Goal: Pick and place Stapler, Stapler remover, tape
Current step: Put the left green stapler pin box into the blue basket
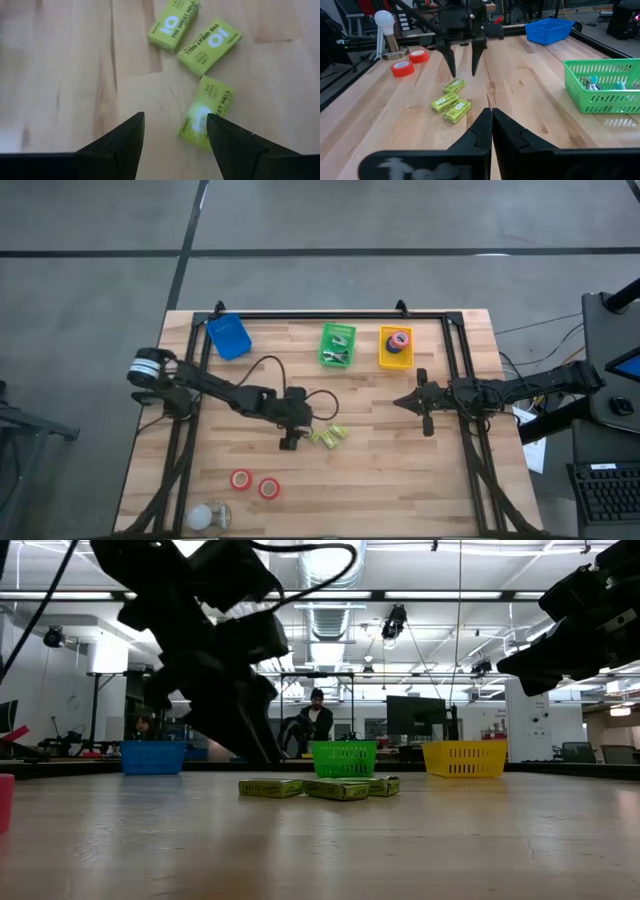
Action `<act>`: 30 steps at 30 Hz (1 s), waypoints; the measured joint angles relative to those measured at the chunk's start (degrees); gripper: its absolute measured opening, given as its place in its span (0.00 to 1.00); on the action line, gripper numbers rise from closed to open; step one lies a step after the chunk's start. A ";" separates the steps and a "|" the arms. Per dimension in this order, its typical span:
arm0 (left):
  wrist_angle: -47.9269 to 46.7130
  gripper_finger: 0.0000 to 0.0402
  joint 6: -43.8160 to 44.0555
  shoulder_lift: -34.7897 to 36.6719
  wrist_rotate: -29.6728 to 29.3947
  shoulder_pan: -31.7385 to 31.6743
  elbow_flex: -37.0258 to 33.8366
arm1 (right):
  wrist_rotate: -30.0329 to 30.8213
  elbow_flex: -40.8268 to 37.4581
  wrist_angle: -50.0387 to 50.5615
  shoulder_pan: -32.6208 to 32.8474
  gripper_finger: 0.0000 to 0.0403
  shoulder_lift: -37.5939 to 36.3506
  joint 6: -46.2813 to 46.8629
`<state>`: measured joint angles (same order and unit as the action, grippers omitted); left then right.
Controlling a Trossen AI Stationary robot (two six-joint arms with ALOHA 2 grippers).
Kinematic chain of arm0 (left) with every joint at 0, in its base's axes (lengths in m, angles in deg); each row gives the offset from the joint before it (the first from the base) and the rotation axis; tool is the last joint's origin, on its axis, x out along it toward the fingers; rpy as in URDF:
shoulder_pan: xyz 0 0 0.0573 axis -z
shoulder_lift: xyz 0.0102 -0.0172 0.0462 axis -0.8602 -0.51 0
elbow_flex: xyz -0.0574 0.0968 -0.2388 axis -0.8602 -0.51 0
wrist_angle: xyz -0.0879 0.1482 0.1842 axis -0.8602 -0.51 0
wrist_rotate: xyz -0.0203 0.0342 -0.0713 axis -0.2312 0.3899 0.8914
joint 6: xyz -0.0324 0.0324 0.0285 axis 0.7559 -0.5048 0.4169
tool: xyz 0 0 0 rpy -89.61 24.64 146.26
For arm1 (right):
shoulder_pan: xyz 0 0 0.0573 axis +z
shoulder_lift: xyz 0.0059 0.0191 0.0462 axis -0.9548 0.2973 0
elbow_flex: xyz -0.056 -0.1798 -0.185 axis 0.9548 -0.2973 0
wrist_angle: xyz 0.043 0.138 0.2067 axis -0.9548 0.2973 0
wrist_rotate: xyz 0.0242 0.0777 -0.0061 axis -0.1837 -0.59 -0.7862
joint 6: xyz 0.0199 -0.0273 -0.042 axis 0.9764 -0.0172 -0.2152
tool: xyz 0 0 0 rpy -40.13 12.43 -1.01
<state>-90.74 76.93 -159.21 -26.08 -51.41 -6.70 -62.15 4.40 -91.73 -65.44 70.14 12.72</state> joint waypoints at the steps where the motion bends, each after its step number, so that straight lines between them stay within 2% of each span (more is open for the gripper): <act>1: -0.05 0.54 -0.21 -0.74 0.27 0.07 0.42 | 0.00 0.00 0.00 -0.02 0.02 0.00 0.00; 7: -0.47 0.54 -0.30 -4.75 5.93 0.15 2.44 | 0.00 0.00 0.00 0.00 0.02 0.00 0.00; 13: -0.53 0.53 0.41 -8.05 6.15 0.15 4.00 | 0.01 0.00 0.00 -0.01 0.02 -0.02 0.00; 16: -0.40 0.48 0.98 -8.82 5.43 0.15 4.73 | 0.01 0.00 0.02 -0.02 0.02 -0.02 0.00; 23: -1.19 0.27 1.64 -7.09 4.11 0.15 4.82 | 0.02 0.00 0.00 -0.02 0.02 0.00 0.00; 30: -4.49 0.29 2.71 -3.59 2.81 0.01 4.72 | 0.02 0.00 0.00 -0.01 0.02 0.00 0.00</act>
<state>-95.23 79.64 -162.81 -23.26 -51.40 -1.98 -62.13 4.40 -91.73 -65.45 70.14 12.72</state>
